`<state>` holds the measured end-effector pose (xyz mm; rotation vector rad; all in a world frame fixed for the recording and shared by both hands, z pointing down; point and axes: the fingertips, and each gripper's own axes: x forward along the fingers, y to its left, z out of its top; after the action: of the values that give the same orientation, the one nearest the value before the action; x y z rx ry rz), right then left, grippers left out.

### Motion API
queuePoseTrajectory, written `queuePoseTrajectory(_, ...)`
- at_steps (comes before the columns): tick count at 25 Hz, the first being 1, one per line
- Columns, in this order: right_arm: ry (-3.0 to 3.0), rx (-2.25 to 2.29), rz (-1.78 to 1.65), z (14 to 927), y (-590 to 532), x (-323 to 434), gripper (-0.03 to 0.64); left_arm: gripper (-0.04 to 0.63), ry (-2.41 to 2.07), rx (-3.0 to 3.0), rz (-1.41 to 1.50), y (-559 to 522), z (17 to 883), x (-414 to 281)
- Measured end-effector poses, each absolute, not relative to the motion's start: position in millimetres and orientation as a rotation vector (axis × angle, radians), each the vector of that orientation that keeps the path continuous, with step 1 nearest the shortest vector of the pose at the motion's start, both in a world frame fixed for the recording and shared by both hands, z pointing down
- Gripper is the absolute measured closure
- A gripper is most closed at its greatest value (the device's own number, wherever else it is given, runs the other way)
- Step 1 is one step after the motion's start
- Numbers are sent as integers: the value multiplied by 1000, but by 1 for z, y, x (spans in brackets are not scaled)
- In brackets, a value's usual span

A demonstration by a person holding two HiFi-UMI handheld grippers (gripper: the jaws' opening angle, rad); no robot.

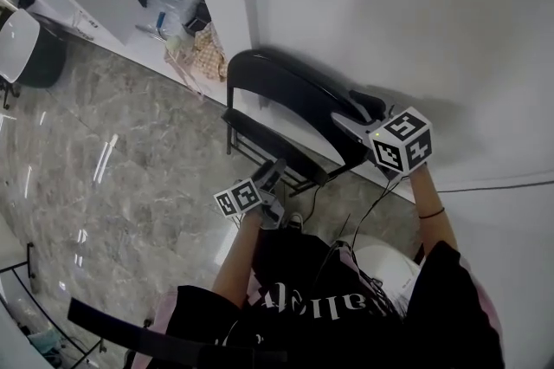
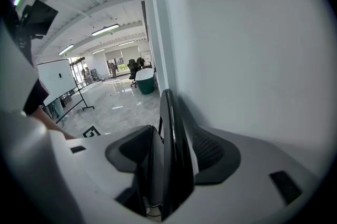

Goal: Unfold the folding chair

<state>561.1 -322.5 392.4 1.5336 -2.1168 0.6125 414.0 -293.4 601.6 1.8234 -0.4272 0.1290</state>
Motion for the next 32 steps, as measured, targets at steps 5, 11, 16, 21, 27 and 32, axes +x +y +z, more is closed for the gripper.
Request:
queuePoseTrajectory(5,-2082,1461,702,412,-337,556,383,339,-400,1788,179,-301,628,428)
queuePoseTrajectory(11,-2033,1418,756,433,-352,556,383,339,-395,1694,95,-318,639,440)
queuePoseTrajectory(16,-2021,1305,808,445,-355,545,383,339,-365,1681,33,-334,638,453)
queuePoseTrajectory(21,-2029,1257,863,449,-354,544,412,348,-367,1643,21,-337,646,453)
queuePoseTrajectory(27,-2050,1245,989,446,-356,544,492,549,-333,1582,-46,-331,642,445)
queuePoseTrajectory(32,-2114,1178,1080,441,-344,516,500,549,-341,1577,-69,-323,642,424)
